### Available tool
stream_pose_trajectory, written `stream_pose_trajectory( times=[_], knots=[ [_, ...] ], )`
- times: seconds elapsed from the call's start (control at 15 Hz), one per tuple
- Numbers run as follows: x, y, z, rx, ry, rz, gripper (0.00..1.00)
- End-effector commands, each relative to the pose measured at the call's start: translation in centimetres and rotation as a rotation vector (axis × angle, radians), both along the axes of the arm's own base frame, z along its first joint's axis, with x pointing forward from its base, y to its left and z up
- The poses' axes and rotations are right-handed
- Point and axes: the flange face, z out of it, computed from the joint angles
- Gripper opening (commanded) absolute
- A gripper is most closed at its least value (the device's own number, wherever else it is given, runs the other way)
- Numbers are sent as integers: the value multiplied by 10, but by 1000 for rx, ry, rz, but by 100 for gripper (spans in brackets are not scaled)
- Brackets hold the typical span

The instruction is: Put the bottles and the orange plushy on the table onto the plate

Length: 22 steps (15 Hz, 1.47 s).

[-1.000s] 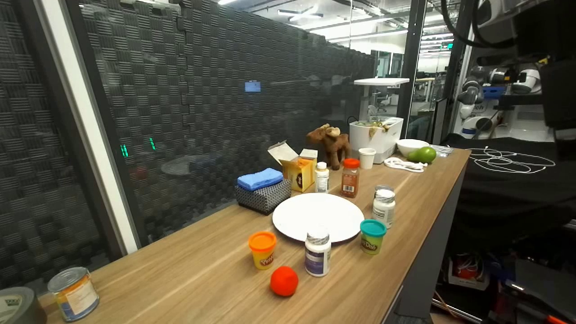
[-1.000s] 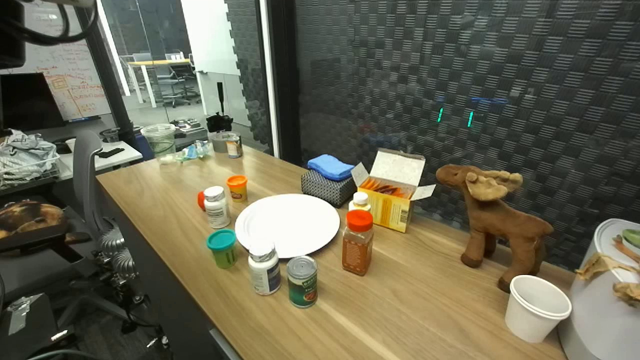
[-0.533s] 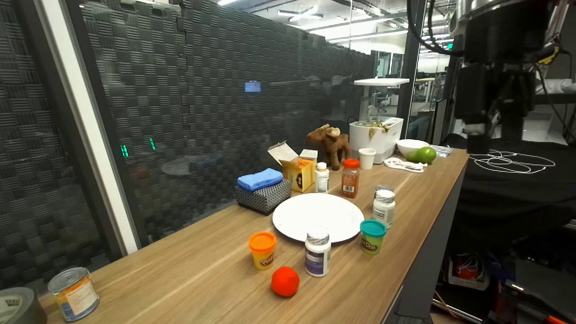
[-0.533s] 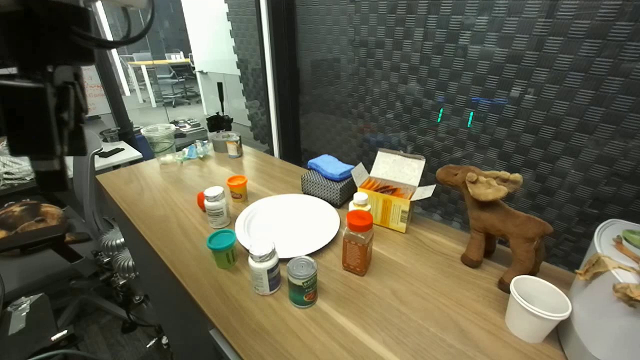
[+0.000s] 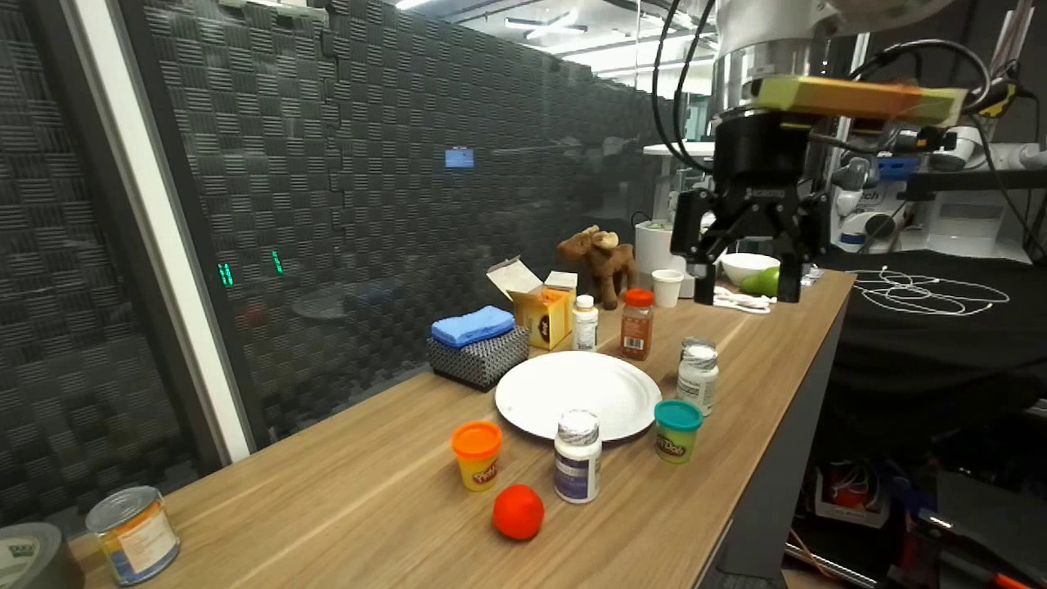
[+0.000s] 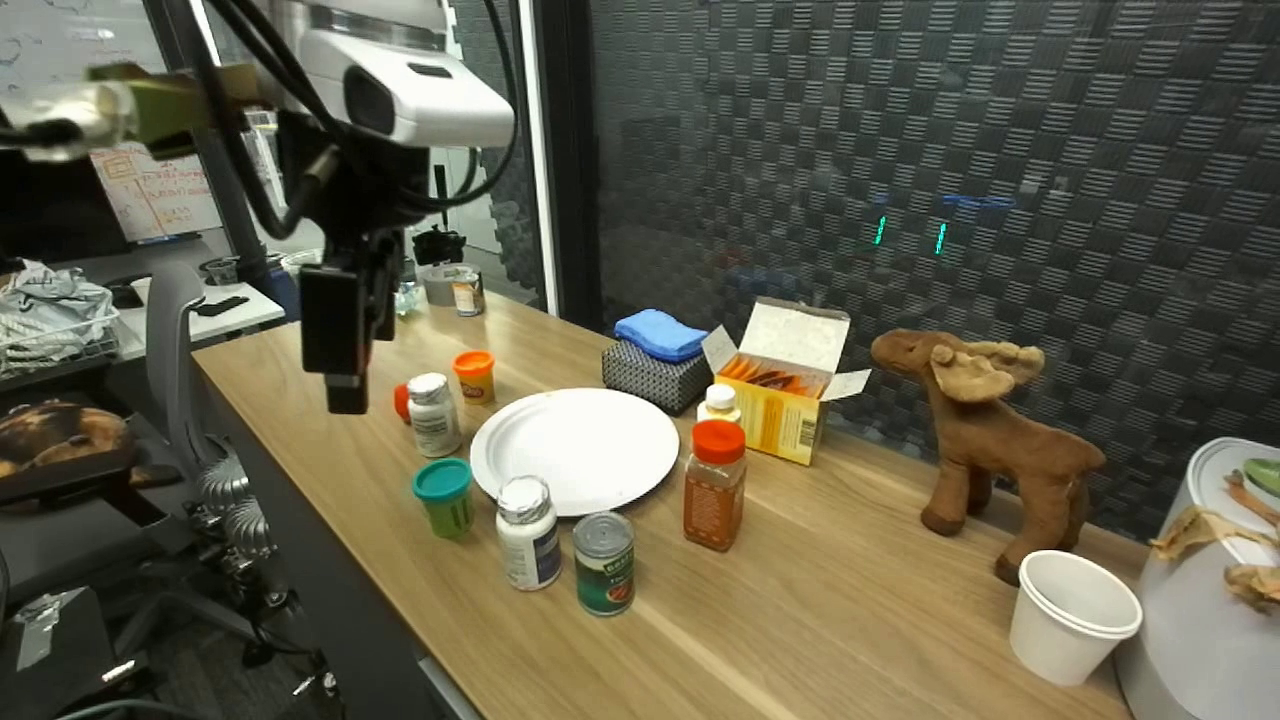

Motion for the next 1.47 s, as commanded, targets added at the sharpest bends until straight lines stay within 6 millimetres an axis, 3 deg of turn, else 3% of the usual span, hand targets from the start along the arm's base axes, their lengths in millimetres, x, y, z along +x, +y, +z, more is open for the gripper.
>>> stream_pose_trajectory(
  times=[0.0, 0.53, 1.13, 1.4],
  knots=[
    [32, 0, -16, -18, 10, -136, 100],
    [29, -11, -59, -81, 39, -313, 100],
    [28, -9, -61, -66, 63, -286, 100],
    [37, -17, -65, -71, 23, -324, 100]
  ],
)
